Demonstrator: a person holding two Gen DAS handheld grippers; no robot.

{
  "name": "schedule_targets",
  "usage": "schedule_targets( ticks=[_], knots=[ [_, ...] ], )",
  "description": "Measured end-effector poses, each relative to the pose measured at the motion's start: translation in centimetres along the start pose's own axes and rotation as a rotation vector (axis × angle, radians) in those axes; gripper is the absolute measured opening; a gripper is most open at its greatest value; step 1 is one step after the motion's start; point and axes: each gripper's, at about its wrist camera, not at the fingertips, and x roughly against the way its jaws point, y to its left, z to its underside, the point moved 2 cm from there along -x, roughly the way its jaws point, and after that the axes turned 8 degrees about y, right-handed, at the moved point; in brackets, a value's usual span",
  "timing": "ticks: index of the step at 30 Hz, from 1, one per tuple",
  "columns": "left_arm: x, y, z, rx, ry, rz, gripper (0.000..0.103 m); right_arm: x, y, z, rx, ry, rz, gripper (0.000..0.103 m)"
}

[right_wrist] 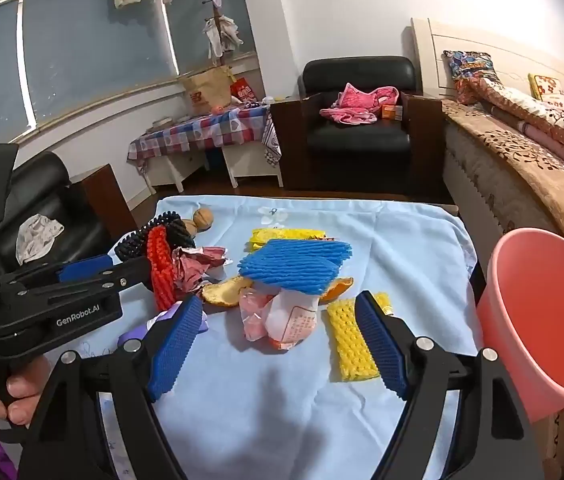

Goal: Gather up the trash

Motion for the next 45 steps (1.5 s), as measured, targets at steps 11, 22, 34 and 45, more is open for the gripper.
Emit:
schedule_targets(
  ticks=[11, 22, 34, 45],
  knots=[
    [0.0, 0.0, 0.0, 0.006, 0.006, 0.007, 0.054, 0.8, -0.9, -0.1, -0.024, -0.01, 0.029, 0.078],
    [-0.5, -0.1, 0.4, 0.012, 0.015, 0.011, 0.054, 0.7, -1.1, -0.2, -0.041, -0.013, 0.038, 0.078],
    [-0.5, 0.0, 0.3, 0.013, 0.017, 0.014, 0.054, 1.1, -1.6, -0.5, -0.062, -0.041, 0.069, 0.077],
    [-0.6, -0.2, 0.5, 0.014, 0.02, 0.017, 0.054, 1.3, -1.7, -0.4, -0.052, -0.051, 0.115, 0.077]
  ],
)
